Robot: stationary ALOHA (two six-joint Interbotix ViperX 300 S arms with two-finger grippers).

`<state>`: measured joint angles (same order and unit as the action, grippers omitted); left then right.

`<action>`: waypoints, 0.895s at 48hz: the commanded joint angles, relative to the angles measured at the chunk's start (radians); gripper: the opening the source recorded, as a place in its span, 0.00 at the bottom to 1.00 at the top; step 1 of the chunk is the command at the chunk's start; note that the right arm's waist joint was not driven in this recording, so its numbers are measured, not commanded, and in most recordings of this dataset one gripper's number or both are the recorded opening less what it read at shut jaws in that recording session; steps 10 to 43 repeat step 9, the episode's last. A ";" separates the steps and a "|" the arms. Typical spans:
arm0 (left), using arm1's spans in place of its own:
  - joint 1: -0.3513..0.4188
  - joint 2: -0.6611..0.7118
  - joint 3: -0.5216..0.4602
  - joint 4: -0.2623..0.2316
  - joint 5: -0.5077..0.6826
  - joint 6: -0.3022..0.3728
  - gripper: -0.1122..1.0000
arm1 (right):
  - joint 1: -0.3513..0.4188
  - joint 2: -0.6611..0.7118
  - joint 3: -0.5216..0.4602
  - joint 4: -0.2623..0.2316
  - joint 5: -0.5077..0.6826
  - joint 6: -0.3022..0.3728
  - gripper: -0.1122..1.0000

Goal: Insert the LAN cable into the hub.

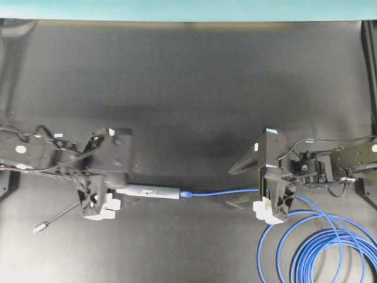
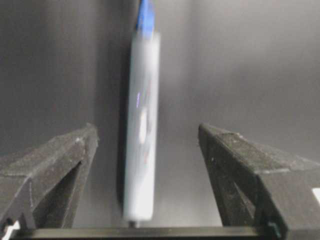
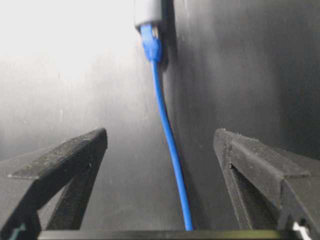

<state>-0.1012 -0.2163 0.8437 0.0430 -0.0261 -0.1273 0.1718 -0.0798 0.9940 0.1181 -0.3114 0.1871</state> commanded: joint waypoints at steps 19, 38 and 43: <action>-0.017 -0.015 -0.005 0.003 -0.031 -0.006 0.81 | 0.000 -0.009 -0.011 0.000 -0.020 -0.005 0.85; -0.017 -0.015 -0.005 0.003 -0.031 -0.006 0.81 | 0.000 -0.009 -0.011 0.000 -0.020 -0.005 0.85; -0.017 -0.015 -0.005 0.003 -0.031 -0.006 0.81 | 0.000 -0.009 -0.011 0.000 -0.020 -0.005 0.85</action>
